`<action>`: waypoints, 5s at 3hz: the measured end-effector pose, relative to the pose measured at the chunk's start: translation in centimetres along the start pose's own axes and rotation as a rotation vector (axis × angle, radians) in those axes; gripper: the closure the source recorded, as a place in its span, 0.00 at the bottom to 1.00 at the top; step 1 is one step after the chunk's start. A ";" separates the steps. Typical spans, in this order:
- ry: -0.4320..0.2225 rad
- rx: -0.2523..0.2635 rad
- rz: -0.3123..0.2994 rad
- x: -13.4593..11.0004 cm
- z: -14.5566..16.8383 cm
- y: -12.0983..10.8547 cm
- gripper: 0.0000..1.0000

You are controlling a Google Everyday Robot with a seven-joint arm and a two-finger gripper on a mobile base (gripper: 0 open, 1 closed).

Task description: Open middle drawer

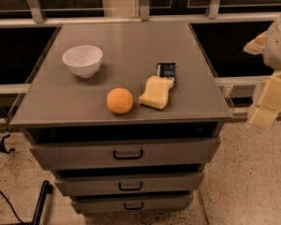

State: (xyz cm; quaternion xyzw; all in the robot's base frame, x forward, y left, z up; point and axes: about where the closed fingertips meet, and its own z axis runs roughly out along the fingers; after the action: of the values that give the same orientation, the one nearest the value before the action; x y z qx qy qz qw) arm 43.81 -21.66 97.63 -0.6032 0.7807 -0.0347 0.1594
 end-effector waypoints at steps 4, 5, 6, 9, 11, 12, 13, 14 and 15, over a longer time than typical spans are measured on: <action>-0.115 -0.079 0.053 2.6 7.6 4.5 0.00; -0.202 -0.122 0.110 3.6 12.5 7.4 0.00; -0.193 -0.118 0.101 3.4 12.0 7.2 0.00; -0.261 -0.249 0.211 5.8 17.7 13.0 0.00; -0.509 -0.287 0.308 5.3 24.8 20.1 0.00; -0.530 -0.273 0.285 5.2 24.7 20.1 0.00; -0.506 -0.263 0.257 5.1 25.6 20.5 0.00; -0.479 -0.227 0.191 5.0 28.8 21.0 0.00; -0.484 -0.159 0.129 5.0 32.3 20.4 0.00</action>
Offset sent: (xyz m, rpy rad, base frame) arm -0.0166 -0.0101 -0.0420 0.0421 0.0448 -0.0257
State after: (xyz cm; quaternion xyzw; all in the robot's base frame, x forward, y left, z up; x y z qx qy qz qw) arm 33.14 -16.43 60.99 -0.5533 0.7570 0.1823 0.2958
